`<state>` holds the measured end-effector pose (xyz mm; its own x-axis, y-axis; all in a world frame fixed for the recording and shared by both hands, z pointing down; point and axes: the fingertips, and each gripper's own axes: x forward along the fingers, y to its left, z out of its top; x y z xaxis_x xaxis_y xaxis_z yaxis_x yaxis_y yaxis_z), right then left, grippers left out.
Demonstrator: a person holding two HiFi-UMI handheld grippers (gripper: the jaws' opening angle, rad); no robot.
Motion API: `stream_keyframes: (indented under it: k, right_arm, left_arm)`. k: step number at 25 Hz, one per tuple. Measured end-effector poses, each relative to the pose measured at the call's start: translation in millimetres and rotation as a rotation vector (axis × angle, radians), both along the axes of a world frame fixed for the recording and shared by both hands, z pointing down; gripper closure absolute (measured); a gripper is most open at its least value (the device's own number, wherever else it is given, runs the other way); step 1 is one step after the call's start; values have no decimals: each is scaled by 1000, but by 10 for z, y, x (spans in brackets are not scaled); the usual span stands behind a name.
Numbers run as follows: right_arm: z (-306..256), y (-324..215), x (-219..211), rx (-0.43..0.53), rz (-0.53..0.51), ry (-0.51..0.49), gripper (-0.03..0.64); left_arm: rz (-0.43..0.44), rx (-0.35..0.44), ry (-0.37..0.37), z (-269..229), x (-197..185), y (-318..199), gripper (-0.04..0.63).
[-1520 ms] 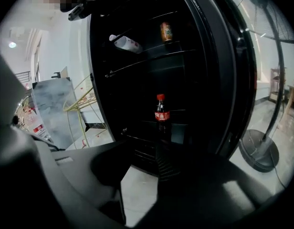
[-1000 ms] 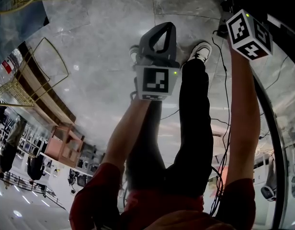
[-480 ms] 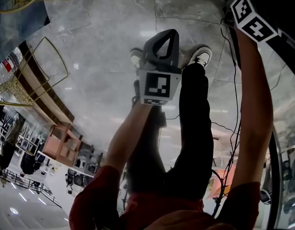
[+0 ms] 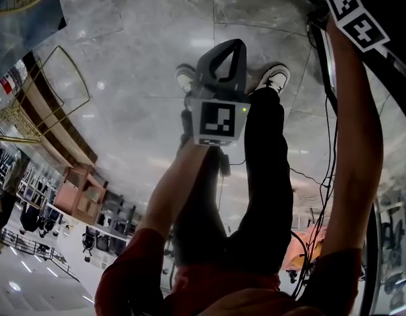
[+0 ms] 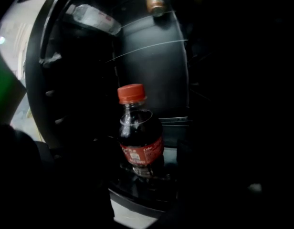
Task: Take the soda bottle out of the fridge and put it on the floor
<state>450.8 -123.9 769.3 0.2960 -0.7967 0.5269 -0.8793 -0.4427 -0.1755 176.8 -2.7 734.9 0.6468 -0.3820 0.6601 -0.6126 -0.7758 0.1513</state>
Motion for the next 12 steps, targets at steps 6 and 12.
stream_keyframes:
  k: [6, 12]
  right_arm:
    - [40, -91, 22, 14, 14, -33, 241]
    - [52, -130, 7, 8, -18, 4, 315]
  left_arm:
    - [2, -5, -10, 76, -25, 19, 597]
    - [-5, -14, -22, 141, -81, 18, 597]
